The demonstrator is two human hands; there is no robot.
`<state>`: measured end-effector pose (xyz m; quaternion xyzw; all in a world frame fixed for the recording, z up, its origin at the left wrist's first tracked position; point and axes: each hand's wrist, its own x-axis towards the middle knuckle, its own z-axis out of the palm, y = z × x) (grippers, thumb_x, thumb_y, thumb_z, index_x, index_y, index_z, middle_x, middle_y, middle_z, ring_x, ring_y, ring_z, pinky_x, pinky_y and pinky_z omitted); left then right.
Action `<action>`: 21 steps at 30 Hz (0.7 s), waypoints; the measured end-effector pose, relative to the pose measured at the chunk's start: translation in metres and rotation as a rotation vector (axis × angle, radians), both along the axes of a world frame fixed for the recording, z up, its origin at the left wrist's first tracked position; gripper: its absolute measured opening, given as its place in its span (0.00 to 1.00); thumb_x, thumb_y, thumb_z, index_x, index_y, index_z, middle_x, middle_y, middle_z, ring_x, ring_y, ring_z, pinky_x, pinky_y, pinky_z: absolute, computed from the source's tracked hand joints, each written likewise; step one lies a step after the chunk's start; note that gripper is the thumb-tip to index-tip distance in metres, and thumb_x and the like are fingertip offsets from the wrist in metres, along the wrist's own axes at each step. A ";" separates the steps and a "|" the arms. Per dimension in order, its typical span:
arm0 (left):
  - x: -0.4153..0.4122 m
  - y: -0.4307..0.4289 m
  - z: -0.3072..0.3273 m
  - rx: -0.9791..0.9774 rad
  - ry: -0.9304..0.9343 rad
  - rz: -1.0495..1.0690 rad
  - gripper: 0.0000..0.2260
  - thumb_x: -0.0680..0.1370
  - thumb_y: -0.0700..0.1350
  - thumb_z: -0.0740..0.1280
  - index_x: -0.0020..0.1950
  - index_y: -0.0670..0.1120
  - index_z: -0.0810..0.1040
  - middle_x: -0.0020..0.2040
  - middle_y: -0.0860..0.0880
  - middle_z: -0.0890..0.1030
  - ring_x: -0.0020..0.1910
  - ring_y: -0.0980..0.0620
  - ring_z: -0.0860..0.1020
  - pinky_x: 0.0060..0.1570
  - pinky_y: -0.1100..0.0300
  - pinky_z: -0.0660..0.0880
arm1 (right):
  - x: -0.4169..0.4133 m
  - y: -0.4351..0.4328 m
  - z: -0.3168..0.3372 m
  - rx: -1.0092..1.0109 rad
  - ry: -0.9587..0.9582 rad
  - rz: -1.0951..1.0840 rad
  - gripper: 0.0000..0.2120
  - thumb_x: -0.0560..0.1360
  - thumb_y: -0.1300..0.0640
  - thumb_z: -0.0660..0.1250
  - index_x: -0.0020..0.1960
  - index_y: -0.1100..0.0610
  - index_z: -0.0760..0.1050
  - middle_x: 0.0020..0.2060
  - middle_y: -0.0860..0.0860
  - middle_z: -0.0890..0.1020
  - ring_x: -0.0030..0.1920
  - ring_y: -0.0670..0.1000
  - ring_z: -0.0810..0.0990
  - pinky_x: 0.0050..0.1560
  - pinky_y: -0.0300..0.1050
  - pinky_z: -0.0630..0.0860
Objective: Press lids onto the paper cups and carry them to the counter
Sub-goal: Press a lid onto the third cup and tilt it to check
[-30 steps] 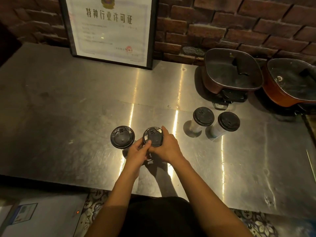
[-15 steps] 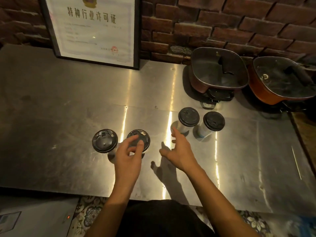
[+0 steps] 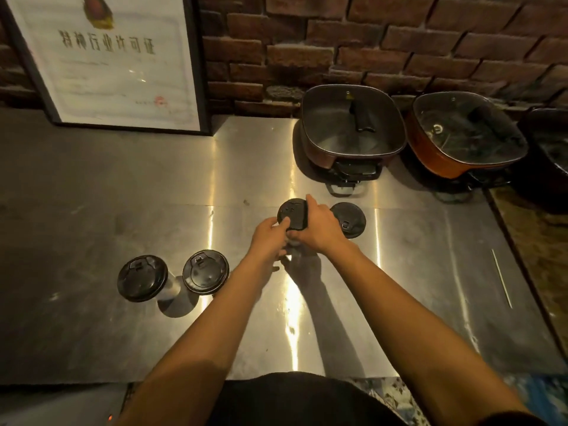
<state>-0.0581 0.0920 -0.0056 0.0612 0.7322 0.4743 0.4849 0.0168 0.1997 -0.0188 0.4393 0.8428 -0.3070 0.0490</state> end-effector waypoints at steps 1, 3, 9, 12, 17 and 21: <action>0.001 -0.001 0.000 0.010 0.000 0.011 0.14 0.84 0.54 0.62 0.67 0.51 0.77 0.44 0.49 0.84 0.38 0.51 0.79 0.59 0.43 0.78 | 0.000 -0.001 -0.001 0.002 0.005 -0.001 0.47 0.71 0.46 0.78 0.80 0.56 0.55 0.67 0.61 0.72 0.67 0.63 0.74 0.66 0.56 0.73; 0.003 -0.008 0.000 0.045 0.012 0.050 0.07 0.83 0.53 0.63 0.57 0.56 0.80 0.45 0.50 0.85 0.41 0.51 0.82 0.61 0.41 0.79 | 0.005 -0.007 -0.001 0.003 0.035 -0.013 0.45 0.70 0.44 0.78 0.78 0.56 0.59 0.65 0.60 0.72 0.65 0.62 0.75 0.64 0.55 0.74; 0.022 -0.057 -0.003 0.092 0.059 0.126 0.08 0.82 0.50 0.68 0.61 0.55 0.80 0.55 0.49 0.85 0.51 0.46 0.85 0.53 0.44 0.84 | 0.046 -0.058 0.003 -0.113 0.183 -0.088 0.47 0.64 0.32 0.77 0.74 0.53 0.66 0.64 0.55 0.74 0.64 0.55 0.74 0.62 0.49 0.74; 0.036 -0.088 -0.009 0.099 0.046 0.155 0.11 0.82 0.46 0.68 0.65 0.50 0.79 0.58 0.47 0.82 0.45 0.53 0.86 0.33 0.62 0.81 | 0.075 -0.095 0.002 -0.199 0.226 -0.095 0.45 0.61 0.29 0.76 0.72 0.47 0.67 0.59 0.48 0.74 0.62 0.49 0.74 0.57 0.41 0.72; 0.054 -0.130 -0.030 0.068 0.011 0.079 0.08 0.83 0.47 0.66 0.58 0.59 0.80 0.58 0.48 0.84 0.54 0.46 0.85 0.52 0.48 0.84 | 0.108 -0.135 -0.013 -0.281 0.201 -0.141 0.43 0.64 0.31 0.76 0.74 0.44 0.66 0.61 0.46 0.74 0.61 0.47 0.75 0.59 0.40 0.73; 0.059 -0.136 -0.038 0.042 0.061 0.039 0.09 0.82 0.50 0.67 0.61 0.61 0.79 0.60 0.49 0.82 0.54 0.44 0.85 0.55 0.44 0.83 | 0.115 -0.143 -0.021 -0.289 0.192 -0.153 0.43 0.65 0.31 0.76 0.73 0.45 0.66 0.63 0.47 0.75 0.61 0.47 0.76 0.56 0.37 0.71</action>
